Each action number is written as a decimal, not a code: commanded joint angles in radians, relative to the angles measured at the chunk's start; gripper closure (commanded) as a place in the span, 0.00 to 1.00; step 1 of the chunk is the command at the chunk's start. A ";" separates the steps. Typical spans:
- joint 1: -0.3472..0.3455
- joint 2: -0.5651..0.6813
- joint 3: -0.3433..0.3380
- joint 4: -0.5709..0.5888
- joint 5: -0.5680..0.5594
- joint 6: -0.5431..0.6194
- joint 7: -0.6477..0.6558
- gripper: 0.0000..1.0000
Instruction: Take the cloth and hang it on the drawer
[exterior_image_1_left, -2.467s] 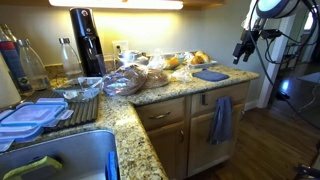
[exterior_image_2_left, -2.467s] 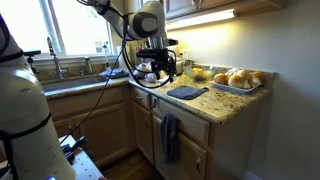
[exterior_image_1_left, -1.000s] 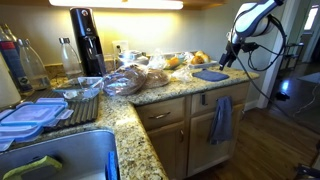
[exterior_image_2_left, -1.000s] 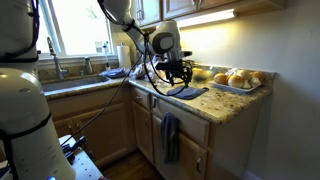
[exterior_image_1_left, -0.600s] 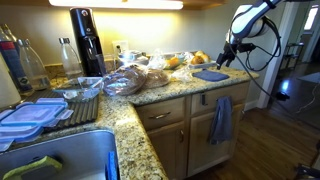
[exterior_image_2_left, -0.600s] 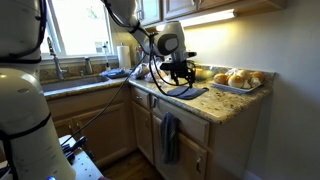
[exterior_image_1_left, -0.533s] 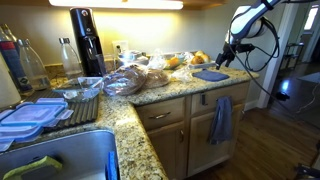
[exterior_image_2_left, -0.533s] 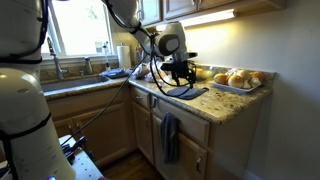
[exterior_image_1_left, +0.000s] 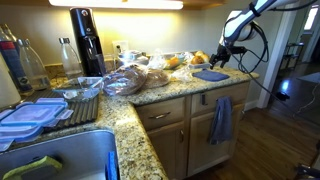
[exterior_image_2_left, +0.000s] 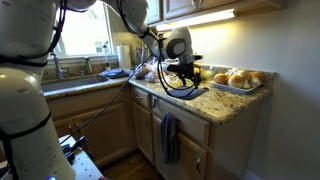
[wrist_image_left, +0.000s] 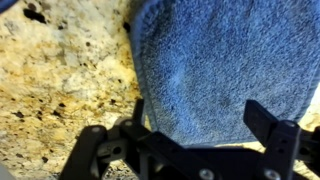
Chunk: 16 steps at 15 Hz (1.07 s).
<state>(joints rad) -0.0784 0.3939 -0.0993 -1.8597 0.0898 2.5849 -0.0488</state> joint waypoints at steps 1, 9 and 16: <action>-0.005 0.056 0.004 0.073 -0.010 -0.029 0.065 0.00; -0.011 0.130 0.016 0.140 -0.010 -0.019 0.058 0.00; -0.031 0.155 0.047 0.160 0.020 -0.036 0.032 0.00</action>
<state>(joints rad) -0.0787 0.5409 -0.0828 -1.7226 0.0912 2.5820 -0.0057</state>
